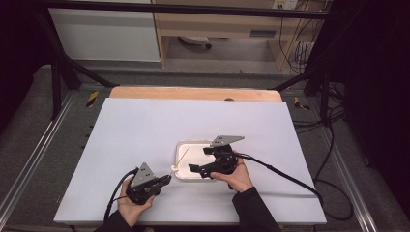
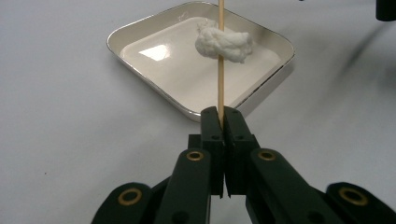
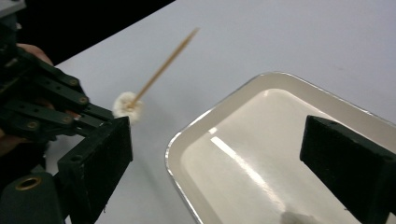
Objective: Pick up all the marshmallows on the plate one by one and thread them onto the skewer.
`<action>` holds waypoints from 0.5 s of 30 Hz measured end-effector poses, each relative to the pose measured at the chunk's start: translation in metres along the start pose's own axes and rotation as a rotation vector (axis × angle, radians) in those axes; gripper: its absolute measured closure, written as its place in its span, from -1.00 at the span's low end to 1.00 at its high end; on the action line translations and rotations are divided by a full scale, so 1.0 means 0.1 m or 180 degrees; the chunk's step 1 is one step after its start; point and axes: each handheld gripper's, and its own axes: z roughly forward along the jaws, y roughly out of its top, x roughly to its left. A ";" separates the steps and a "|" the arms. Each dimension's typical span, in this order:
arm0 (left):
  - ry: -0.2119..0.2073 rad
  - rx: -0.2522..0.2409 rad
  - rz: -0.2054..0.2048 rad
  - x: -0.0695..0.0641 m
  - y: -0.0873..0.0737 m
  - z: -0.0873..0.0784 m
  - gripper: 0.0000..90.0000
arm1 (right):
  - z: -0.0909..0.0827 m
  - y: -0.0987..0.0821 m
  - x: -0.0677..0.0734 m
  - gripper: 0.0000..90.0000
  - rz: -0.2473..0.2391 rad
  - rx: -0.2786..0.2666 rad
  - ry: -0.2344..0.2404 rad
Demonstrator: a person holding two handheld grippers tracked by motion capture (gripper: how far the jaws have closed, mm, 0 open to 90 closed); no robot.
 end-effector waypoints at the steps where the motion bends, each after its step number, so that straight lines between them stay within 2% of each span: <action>1: 0.0002 0.0008 0.0004 0.00 0.00 -0.01 0.96 | -0.01 -0.01 -0.03 -0.79 0.0010 -0.0004 -0.0030; 8: -0.0013 0.0031 -0.0009 0.04 -0.02 -0.04 0.96 | -0.07 0.00 -0.20 -0.82 -0.0017 0.0137 -0.0313; 15: -0.0024 0.0036 -0.0022 0.06 -0.03 -0.05 0.96 | -0.06 0.04 -0.34 -0.84 -0.0082 0.0253 -0.0493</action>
